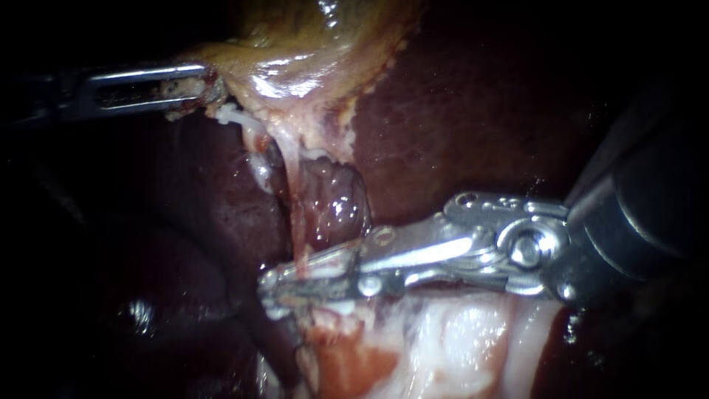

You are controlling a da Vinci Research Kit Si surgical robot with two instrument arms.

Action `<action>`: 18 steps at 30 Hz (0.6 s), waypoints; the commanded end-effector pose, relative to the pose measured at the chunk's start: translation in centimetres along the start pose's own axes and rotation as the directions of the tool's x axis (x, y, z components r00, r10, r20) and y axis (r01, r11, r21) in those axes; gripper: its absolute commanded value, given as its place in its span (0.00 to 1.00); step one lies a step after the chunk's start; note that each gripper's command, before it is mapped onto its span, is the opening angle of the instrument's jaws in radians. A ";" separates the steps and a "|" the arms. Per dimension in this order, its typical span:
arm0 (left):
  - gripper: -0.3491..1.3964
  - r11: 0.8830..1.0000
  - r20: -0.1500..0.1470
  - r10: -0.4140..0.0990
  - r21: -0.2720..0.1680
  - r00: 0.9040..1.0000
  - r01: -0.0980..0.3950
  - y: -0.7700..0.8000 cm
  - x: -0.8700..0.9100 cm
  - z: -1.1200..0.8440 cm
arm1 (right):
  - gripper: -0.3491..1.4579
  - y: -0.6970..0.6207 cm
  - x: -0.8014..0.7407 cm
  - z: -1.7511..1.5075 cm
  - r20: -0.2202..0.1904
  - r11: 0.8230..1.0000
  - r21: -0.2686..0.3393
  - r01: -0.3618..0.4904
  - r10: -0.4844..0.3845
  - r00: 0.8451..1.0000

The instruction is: Going back second clip right tube

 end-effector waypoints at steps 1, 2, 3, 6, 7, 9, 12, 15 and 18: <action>0.00 1.000 0.000 0.001 0.000 1.000 -0.001 0.00 0.00 0.00 | 0.00 0.00 0.00 0.00 -0.001 1.000 -0.001 0.000 0.000 1.000; 0.00 1.000 0.000 0.001 0.000 1.000 -0.001 0.00 0.00 0.00 | 0.05 0.01 0.00 0.01 -0.006 1.000 0.003 0.000 0.000 1.000; 0.00 1.000 0.000 0.001 0.000 1.000 -0.001 0.00 0.00 0.00 | 0.12 0.01 -0.01 0.01 -0.010 1.000 0.006 0.001 0.000 1.000; 0.00 1.000 0.000 0.001 0.001 1.000 -0.001 0.00 0.00 0.01 | 0.34 0.03 -0.01 0.05 -0.024 1.000 0.011 0.002 -0.001 1.000; 0.00 1.000 -0.001 0.001 0.001 1.000 -0.001 0.00 -0.01 0.01 | 0.39 0.05 -0.01 0.08 -0.028 1.000 0.004 0.002 -0.002 1.000; 0.00 1.000 -0.001 0.001 0.002 1.000 -0.001 0.00 -0.01 0.02 | 0.44 0.10 -0.02 0.14 -0.040 1.000 -0.014 0.003 -0.003 0.999; 0.00 1.000 -0.002 0.002 0.003 1.000 -0.002 0.01 -0.02 0.02 | 0.46 0.21 -0.07 0.21 -0.047 1.000 -0.023 0.006 -0.007 0.999; 0.00 1.000 -0.002 0.002 0.003 1.000 -0.002 0.03 -0.03 0.02 | 0.46 0.33 -0.09 0.24 -0.051 0.999 -0.032 0.018 -0.020 0.998; 0.00 1.000 -0.003 0.001 0.004 1.000 -0.001 0.05 -0.03 0.03 | 0.47 0.43 -0.09 0.21 -0.081 0.993 -0.085 0.078 -0.085 0.993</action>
